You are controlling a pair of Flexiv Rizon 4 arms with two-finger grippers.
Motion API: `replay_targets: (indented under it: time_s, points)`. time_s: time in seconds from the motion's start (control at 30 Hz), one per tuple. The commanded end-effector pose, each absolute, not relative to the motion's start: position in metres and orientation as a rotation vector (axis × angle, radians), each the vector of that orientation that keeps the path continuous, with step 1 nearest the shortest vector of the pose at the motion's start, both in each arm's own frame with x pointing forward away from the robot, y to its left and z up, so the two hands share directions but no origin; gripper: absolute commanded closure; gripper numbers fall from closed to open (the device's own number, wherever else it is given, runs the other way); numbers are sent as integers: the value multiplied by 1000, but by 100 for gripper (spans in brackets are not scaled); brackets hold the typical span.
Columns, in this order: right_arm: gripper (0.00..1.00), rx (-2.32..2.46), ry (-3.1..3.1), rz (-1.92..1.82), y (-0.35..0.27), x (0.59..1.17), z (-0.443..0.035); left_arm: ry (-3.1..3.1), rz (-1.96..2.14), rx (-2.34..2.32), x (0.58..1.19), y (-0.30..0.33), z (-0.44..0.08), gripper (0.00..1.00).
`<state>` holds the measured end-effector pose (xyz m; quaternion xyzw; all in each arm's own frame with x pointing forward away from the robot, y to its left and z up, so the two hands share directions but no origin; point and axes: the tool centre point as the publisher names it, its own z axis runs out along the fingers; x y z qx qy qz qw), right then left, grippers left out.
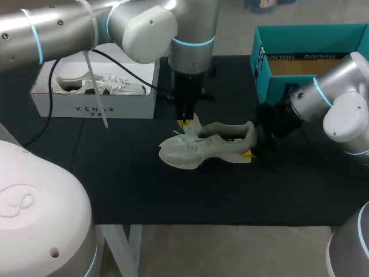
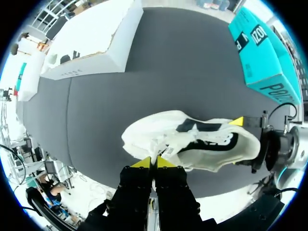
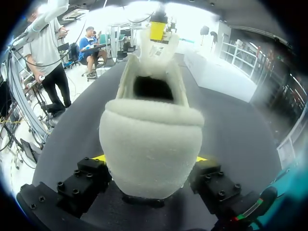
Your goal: Take the shoe out of the shoebox, open the shoe tongue, remove and reinsert the insole, then place the shoe into the shoebox
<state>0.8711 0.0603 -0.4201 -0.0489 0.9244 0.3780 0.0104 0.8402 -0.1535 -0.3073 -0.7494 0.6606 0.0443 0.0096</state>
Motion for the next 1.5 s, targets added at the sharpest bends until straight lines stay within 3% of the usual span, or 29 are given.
replay_targets:
  time_s: [0.03,0.27,0.3,0.33,0.4,0.63,0.8,1.37,1.5]
  points:
    - [100,-153,2887,1176,61,872,-421,1989,47,-2395,831,-121,-318,100]
    - [100,-153,2887,1176,61,872,-421,1894,165,-2394,824,-105,-351,100]
    - [100,-153,2887,1176,61,872,-421,1888,186,-2393,823,-105,-354,90]
    - [100,-153,2887,1176,61,872,-421,1893,190,-2377,823,-106,-357,52]
    - [100,-153,2887,1176,61,872,-421,1896,190,-2381,823,-107,-358,0]
    - [100,-153,2887,1176,61,872,-421,2257,-74,-2249,835,-115,-325,0]
    - [100,-153,2887,1176,61,872,-421,2996,-398,-1567,832,-113,-281,0]
    - [100,-153,2887,1176,61,872,-421,3024,-344,-1442,834,-112,-276,0]
    - [100,-153,2887,1176,61,872,-421,3080,-437,-1175,831,-136,-253,0]
